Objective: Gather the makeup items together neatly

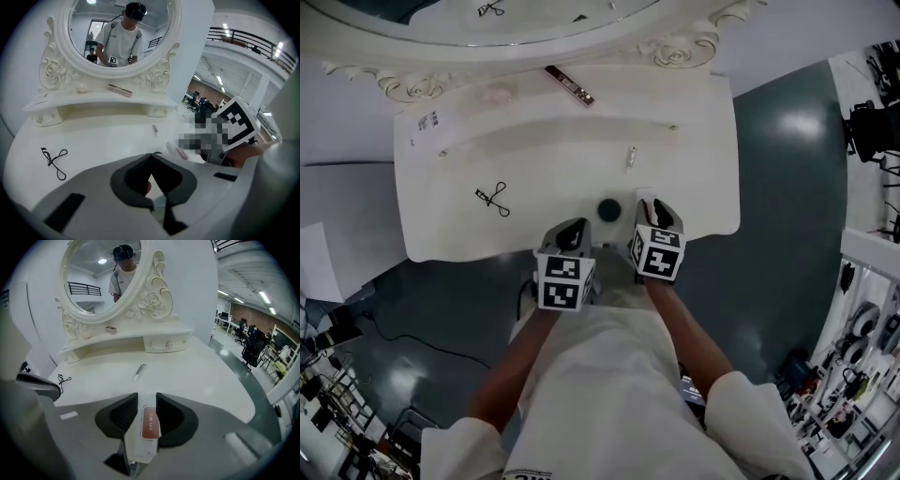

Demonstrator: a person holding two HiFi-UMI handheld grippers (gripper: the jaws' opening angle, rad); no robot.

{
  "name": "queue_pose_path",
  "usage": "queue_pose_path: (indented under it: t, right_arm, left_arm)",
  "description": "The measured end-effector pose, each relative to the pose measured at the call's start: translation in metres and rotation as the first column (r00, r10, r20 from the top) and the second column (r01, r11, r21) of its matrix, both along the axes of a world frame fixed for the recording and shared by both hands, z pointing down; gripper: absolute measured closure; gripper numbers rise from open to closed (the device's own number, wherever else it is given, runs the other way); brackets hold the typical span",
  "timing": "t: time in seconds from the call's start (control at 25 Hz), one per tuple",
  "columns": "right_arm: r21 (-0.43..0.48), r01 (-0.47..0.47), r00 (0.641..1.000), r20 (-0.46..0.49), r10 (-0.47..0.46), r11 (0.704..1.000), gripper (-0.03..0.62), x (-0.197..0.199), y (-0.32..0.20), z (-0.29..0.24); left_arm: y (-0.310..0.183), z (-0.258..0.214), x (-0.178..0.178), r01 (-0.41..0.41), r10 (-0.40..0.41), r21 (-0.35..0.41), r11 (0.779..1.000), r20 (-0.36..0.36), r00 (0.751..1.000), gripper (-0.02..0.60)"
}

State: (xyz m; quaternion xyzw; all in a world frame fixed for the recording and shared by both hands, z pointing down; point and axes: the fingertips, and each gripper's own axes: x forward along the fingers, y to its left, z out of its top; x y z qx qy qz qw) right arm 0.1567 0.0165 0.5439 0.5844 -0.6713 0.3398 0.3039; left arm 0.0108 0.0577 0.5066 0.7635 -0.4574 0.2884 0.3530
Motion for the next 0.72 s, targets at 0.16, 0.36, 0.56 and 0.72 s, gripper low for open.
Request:
queue_pose_path:
  t: [0.16,0.36,0.56,0.72]
  right_arm:
    - [0.014,0.005,1.0,0.014,-0.006,1.0,0.47,-0.005,-0.007,-0.001]
    - [0.015,0.02,1.0,0.016,-0.02,1.0,0.468,-0.011,-0.013,0.0]
    - [0.011,0.015,0.999,0.028,-0.016,1.0,0.467,-0.016,-0.023,0.0]
    - [0.009,0.013,0.999,0.038,-0.013,1.0,0.467,-0.021,-0.033,0.002]
  left_arm:
    - [0.001,0.001,-0.004,0.0,0.0,-0.003,1.0,0.002,1.0,0.572]
    - [-0.002,0.003,-0.012,0.001,-0.001,-0.01,1.0,0.01,1.0,0.572]
    - [-0.007,0.003,-0.015,0.007,-0.007,-0.015,1.0,0.009,1.0,0.572]
    - [-0.01,0.006,-0.015,0.001,-0.001,-0.022,1.0,0.009,1.0,0.572]
